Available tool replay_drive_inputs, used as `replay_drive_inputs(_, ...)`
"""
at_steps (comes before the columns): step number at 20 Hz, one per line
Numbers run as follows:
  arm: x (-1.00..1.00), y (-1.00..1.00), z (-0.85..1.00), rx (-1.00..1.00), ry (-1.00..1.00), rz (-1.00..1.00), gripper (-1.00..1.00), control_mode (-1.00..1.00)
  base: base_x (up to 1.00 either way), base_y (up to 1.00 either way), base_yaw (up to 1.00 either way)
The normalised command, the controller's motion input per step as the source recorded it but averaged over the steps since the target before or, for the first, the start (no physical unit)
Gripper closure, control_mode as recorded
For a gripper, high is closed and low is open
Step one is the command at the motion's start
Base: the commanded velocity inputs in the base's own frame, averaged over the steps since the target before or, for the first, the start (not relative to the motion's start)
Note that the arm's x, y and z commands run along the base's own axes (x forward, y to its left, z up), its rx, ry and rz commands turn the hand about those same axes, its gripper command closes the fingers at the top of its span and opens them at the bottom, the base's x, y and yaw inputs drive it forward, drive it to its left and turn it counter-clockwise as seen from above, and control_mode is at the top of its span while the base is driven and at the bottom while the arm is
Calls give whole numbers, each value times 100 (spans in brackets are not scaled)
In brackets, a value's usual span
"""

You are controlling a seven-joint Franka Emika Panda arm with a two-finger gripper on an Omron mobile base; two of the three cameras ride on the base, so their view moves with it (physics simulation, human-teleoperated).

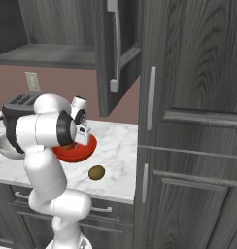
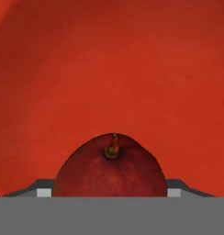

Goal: Pick both bowls and place them on the counter. Then place the potato in one bowl and place the mango in the other bowl.

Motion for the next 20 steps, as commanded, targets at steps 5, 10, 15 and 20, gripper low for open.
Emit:
replay_drive_inputs(5, 8, 0, -28, -1, 1, 0, 100, -100, 0, 0, 0)
replay_drive_inputs(10, 3, 0, -15, -2, 0, 0, 100, -100, 0, 0, 0)
replay_drive_inputs(15, 0, -7, -11, -3, 0, 0, 100, -100, 0, 0, 0)
replay_drive_inputs(20, 0, -10, -9, -3, 0, 0, -100, -100, 0, 0, 0)
